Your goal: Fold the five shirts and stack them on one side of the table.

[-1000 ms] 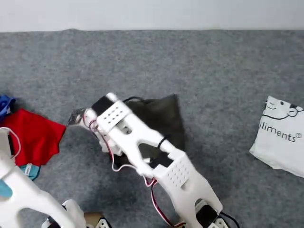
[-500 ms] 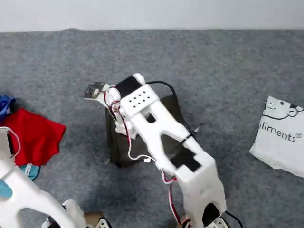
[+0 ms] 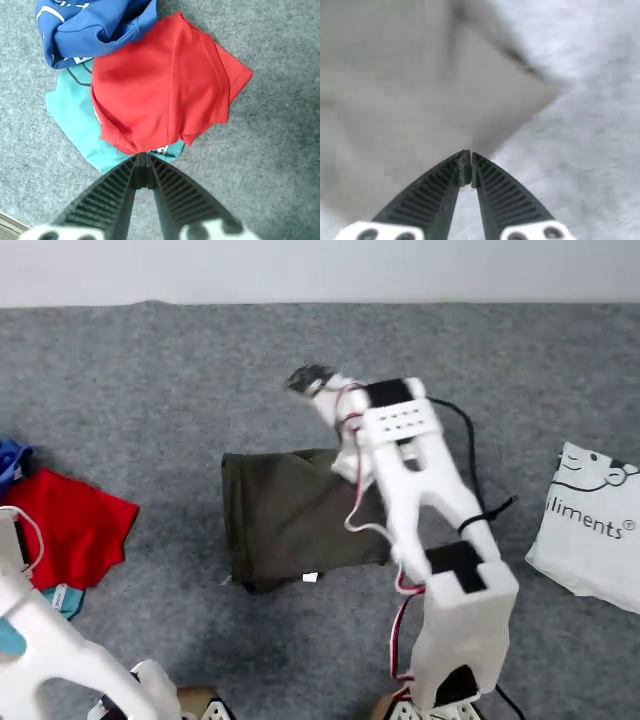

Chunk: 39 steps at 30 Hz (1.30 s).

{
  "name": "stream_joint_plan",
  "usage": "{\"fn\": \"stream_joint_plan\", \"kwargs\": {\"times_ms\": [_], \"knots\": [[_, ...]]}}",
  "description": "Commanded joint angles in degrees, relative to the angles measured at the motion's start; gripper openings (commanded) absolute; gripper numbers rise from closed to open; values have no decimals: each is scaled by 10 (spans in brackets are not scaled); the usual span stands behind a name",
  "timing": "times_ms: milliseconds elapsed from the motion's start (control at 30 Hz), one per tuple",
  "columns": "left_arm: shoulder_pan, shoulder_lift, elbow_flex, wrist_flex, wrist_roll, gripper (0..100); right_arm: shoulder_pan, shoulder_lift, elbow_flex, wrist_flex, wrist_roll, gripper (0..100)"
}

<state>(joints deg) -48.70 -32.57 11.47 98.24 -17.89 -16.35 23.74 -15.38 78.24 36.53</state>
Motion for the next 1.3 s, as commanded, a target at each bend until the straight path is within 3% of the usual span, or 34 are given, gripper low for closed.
{"fn": "stream_joint_plan", "kwargs": {"times_ms": [0, 233, 367, 600, 767, 900, 1067, 1267], "knots": [[2, -14, -2, -8, 4, 7, 29, 32, -52, -48, 8, 9], [2, -18, 34, -11, 4, 7, 71, 181, -154, -58, 6, 9], [1, -18, 47, -11, 4, 7, 84, 214, -251, 0, 4, 9], [2, -18, 46, -26, 4, 7, 13, 215, -401, 132, 4, 9], [0, -18, 46, -26, 4, 7, -50, 213, -465, 252, -45, 9], [-2, -18, 46, -27, 4, 7, -54, 163, -408, 249, -80, 9], [-22, -14, 46, -28, 4, 7, -73, 48, -209, 248, -76, 9], [-52, -14, 65, -55, 4, 7, -153, -65, -45, 247, -81, 12]]}}
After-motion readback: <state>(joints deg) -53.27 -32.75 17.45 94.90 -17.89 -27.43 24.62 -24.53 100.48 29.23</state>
